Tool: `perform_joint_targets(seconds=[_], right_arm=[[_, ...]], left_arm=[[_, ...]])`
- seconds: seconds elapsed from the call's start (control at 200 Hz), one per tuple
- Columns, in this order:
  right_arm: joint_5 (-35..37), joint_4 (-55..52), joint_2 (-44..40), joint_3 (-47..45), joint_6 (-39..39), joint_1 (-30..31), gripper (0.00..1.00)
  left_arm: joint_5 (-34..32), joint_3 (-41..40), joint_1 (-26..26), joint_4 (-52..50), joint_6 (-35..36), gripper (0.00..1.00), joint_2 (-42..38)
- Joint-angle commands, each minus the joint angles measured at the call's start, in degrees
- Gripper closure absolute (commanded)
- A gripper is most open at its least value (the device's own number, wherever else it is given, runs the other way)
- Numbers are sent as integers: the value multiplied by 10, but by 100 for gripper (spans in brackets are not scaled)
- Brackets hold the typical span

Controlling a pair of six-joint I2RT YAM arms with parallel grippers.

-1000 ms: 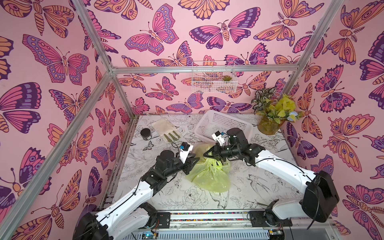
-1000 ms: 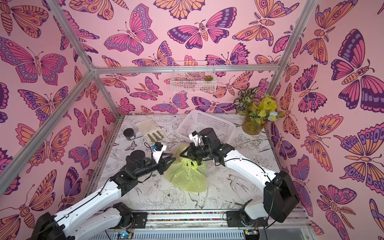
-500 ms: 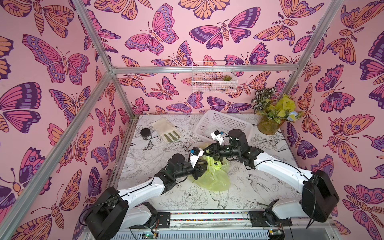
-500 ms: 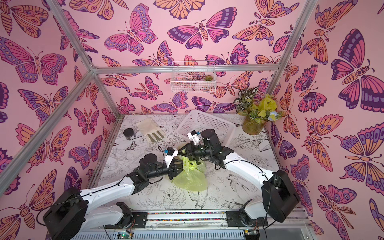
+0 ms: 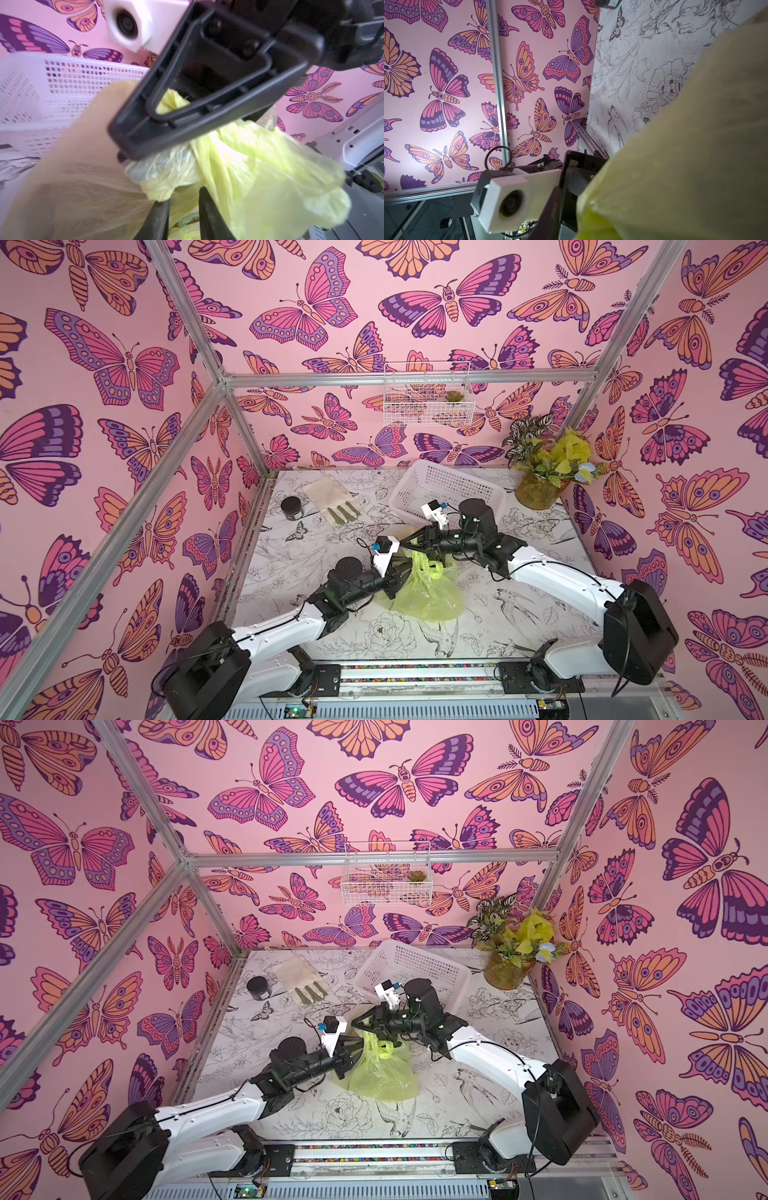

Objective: Place the pineapple into a plastic bag & tie a knot
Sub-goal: Cross the plastic bag at the center of the board.

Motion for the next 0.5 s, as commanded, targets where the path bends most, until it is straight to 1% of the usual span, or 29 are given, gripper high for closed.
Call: perform_joint_targets(seconds=[0.0, 0.125, 0.245, 0.32, 0.421, 0.496], right_arm=[[-10, 5, -6, -9, -2, -6, 77], [-13, 13, -6, -8, 1, -6, 78], [-17, 19, -6, -9, 4, -6, 78], [-20, 24, -6, -8, 8, -5, 78], [-23, 26, -7, -10, 10, -5, 78], [-23, 26, -8, -12, 12, -6, 79]], left_arm=[[-58, -11, 0, -43, 46, 70, -40], [-69, -13, 4, -64, 60, 64, -56], [-50, -2, 7, -59, 70, 60, -36], [-45, 6, 7, -52, 75, 59, -17], [-52, 7, 7, -13, 77, 59, 7], [-46, 15, 6, 7, 77, 60, 25]])
